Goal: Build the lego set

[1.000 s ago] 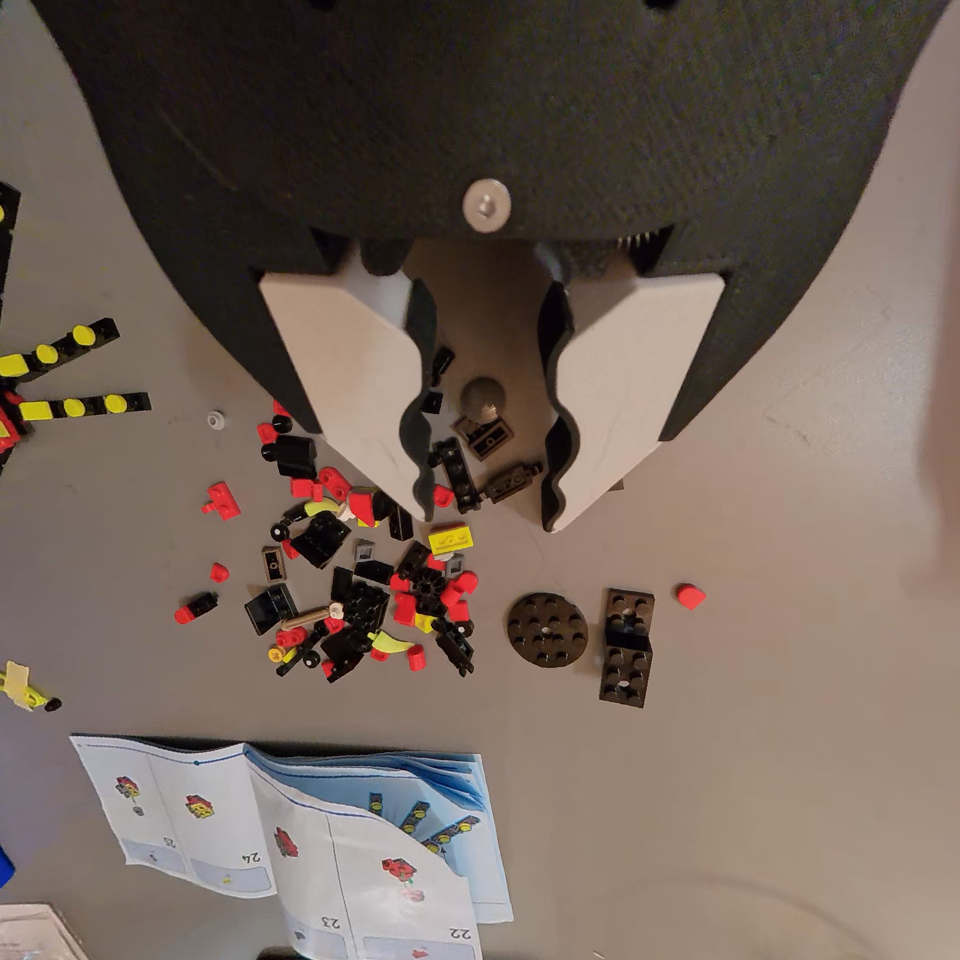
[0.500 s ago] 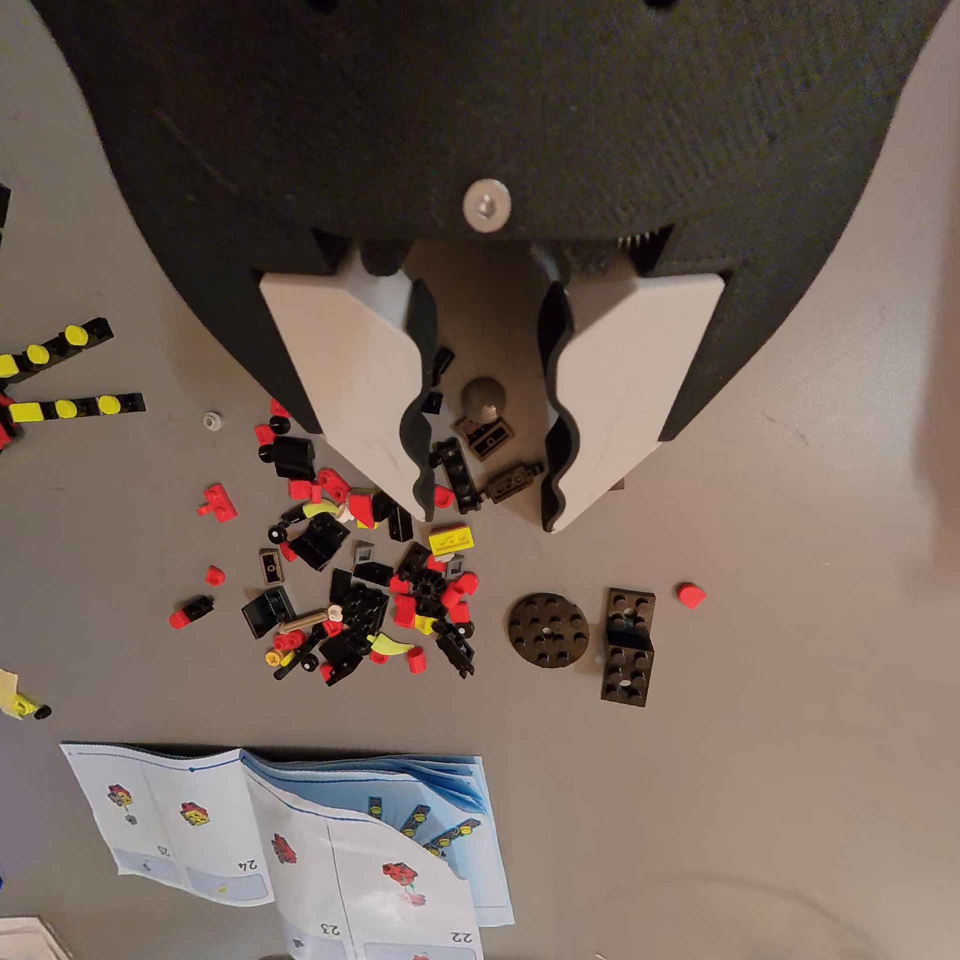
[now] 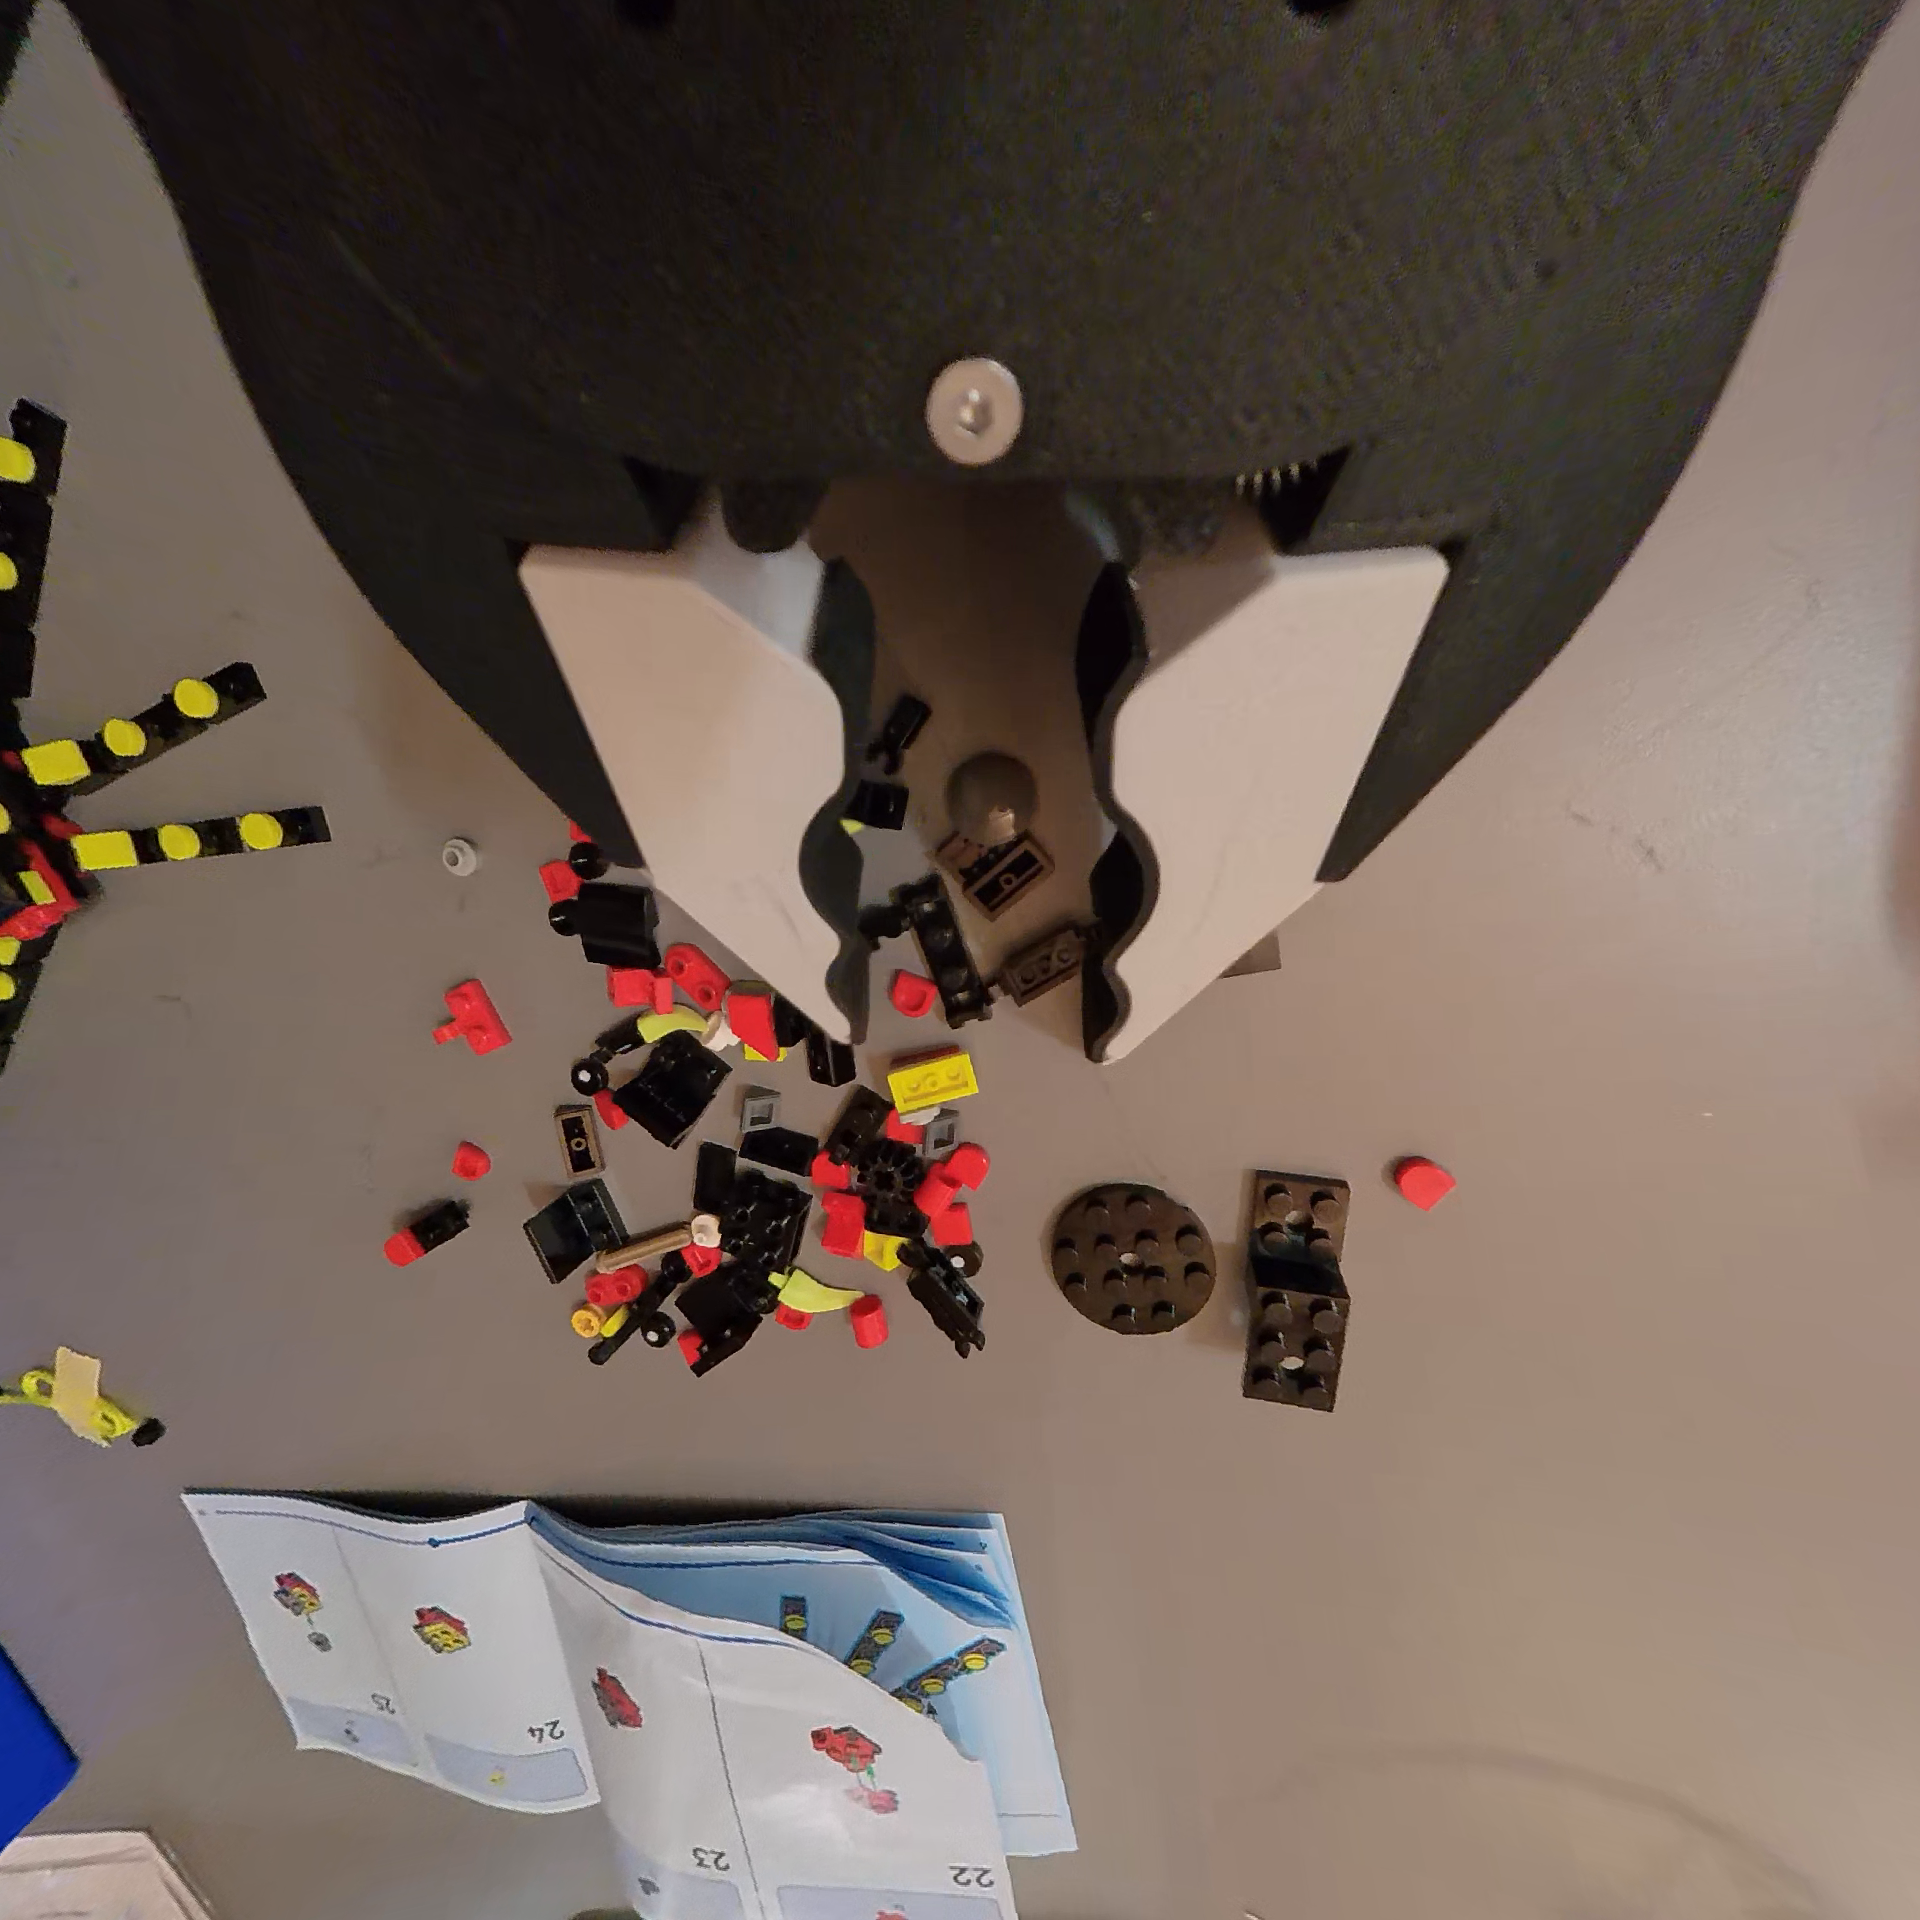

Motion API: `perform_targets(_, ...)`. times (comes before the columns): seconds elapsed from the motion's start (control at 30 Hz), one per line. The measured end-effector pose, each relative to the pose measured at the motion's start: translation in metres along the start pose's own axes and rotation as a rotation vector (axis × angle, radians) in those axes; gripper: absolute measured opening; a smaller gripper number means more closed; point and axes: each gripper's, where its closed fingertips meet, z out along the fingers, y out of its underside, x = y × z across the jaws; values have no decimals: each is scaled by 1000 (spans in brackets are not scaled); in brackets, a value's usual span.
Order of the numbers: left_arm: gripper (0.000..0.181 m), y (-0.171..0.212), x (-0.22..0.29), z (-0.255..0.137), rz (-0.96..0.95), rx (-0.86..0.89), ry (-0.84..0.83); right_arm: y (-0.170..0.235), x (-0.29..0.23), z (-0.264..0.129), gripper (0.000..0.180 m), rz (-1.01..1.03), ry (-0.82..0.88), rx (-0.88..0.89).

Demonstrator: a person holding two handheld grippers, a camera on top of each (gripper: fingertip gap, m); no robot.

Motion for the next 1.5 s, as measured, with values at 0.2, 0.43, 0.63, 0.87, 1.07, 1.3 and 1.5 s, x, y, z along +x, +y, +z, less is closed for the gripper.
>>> perform_targets(0.2, 37, 0, 10, 2, 4, -6, 47, 0, 0, 0, 5, 1, -1, 2)
perform_targets(0.43, 33, -2, 7, 3, -20, 3, 38, 0, 1, 0, 5, 6, 1, 1)
perform_targets(0.63, 15, -5, 8, 5, -29, 9, 47, -1, 2, -1, 6, 15, 1, 7)
perform_targets(0.87, 0, -4, 4, 5, -51, 6, 40, 0, 1, 0, 6, 4, 1, 0)
perform_targets(1.07, 0, -5, 3, 4, -62, 14, 39, -1, 1, -1, 6, 7, 0, 3)
perform_targets(1.3, 0, -47, -46, -46, -39, 303, -155, -1, 2, -1, 6, 17, 3, 8)
perform_targets(1.5, 8, -37, -41, -40, -95, 249, -52, -2, 4, -3, 7, 35, 4, 15)
